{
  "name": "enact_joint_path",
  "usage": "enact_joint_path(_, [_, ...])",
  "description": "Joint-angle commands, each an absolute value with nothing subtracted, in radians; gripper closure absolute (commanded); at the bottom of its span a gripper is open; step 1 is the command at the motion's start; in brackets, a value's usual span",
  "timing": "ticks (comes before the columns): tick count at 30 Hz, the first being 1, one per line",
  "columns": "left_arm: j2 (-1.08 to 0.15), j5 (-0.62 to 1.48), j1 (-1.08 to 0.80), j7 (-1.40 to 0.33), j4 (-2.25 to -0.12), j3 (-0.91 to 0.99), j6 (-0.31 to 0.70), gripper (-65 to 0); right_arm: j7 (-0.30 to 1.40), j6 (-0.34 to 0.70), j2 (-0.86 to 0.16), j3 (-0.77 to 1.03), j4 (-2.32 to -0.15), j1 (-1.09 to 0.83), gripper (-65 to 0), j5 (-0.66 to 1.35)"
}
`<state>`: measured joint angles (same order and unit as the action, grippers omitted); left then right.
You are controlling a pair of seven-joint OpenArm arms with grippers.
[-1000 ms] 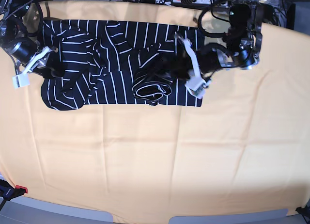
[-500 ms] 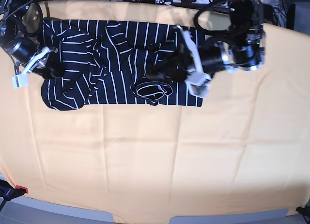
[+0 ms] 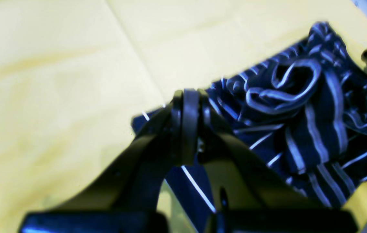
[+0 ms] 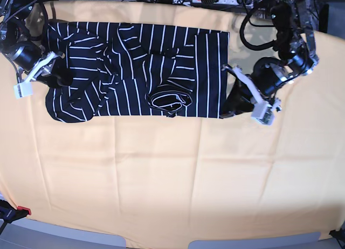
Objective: Fold the T-shirt properly
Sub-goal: 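Grasp the folded layer with the left gripper and push it toward the right gripper, then flatten the folded layer with the left gripper, then release and withdraw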
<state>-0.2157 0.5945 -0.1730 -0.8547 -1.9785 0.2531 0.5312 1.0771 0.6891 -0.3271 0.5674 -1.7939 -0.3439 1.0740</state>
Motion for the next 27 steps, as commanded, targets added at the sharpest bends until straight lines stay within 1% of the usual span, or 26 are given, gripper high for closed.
enact_joint_path(1, [-0.221, 0.596, -0.157, -0.809, -1.971, 0.234, 0.534, 0.0, 1.059, 0.698, -0.344, 0.576, -1.811, -0.338, -27.9, 1.096])
enact_joint_path(5, [-0.221, 0.544, -0.110, -0.785, -1.880, 0.137, 0.535, 0.0, 1.059, 0.698, -0.344, 0.576, -1.811, -0.338, -27.8, 1.097])
enact_joint_path(7, [-0.221, 0.550, -0.086, -0.786, -1.851, 0.096, 0.562, 0.0, 1.059, 0.698, -0.344, 0.576, -1.811, -0.338, -27.9, 1.097])
enact_joint_path(10, [-0.221, 0.650, -0.080, -0.826, -1.845, 0.033, 0.640, 0.0, 1.059, 0.698, -0.344, 0.576, -1.811, -0.338, -27.8, 1.096])
enact_joint_path(13, [-0.221, 0.794, -0.080, -0.953, -1.845, -0.035, 0.698, 0.0, 1.058, 0.698, -0.344, 0.576, -1.811, -0.338, -27.9, 1.096])
enact_joint_path(16, [-0.221, 0.927, -0.081, -1.042, -1.845, -0.093, 0.698, 0.0, 1.058, 0.698, -0.344, 0.576, -1.811, -0.338, -27.9, 1.097])
enact_joint_path(20, [-0.218, 1.054, -0.080, -1.055, -1.845, -0.126, 0.698, 0.0, 1.058, 0.698, -0.344, 0.576, -1.811, -0.338, -27.9, 1.097])
enact_joint_path(22, [-0.213, 1.081, -0.075, -1.045, -1.845, -0.122, 0.698, 0.0, 1.059, 0.698, -0.344, 0.576, -1.811, -0.338, -27.8, 1.096])
enact_joint_path(27, [-0.207, 1.074, -0.056, -0.999, -1.845, -0.122, 0.698, 0.0, 1.059, 0.698, -0.344, 0.576, -1.811, -0.338, -27.8, 1.096])
